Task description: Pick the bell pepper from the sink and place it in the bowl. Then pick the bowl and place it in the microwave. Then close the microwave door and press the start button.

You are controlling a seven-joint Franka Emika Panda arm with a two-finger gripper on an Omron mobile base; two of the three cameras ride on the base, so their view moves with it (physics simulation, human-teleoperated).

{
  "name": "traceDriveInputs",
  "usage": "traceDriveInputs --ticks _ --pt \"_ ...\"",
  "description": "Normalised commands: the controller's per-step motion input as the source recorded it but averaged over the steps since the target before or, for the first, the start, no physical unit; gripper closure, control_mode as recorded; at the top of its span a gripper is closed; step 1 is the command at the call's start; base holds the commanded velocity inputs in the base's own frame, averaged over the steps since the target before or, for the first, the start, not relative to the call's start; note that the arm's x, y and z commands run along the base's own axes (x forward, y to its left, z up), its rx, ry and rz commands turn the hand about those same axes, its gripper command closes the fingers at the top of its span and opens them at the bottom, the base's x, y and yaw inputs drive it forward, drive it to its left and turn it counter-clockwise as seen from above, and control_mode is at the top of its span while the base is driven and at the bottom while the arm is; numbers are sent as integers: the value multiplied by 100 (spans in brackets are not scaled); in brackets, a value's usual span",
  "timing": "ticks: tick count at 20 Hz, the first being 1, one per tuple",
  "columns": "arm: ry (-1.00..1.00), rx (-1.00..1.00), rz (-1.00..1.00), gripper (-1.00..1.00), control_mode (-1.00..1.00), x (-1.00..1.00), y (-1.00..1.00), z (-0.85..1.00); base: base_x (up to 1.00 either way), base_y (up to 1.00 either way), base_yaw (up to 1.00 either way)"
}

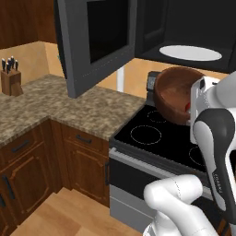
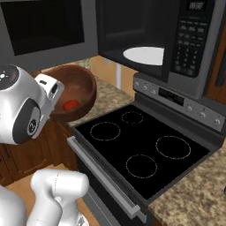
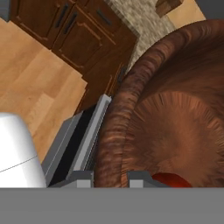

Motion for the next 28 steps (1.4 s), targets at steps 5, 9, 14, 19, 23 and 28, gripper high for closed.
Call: traceDriveInputs --ticks 5,9,14,19,23,28 --pt "0 0 0 100 100 0 0 0 0 -1 1" --pt "-6 0 -2 100 -100 -2 -2 20 0 0 -3" --pt "-20 -11 -13 100 -100 -3 0 87 0 0 0" --pt "-4 0 -4 100 -100 23 -23 51 0 0 0" --pt "0 -3 -7 100 -100 27 -14 49 0 0 0" --pt "1 0 -9 100 -100 47 -40 23 0 0 0"
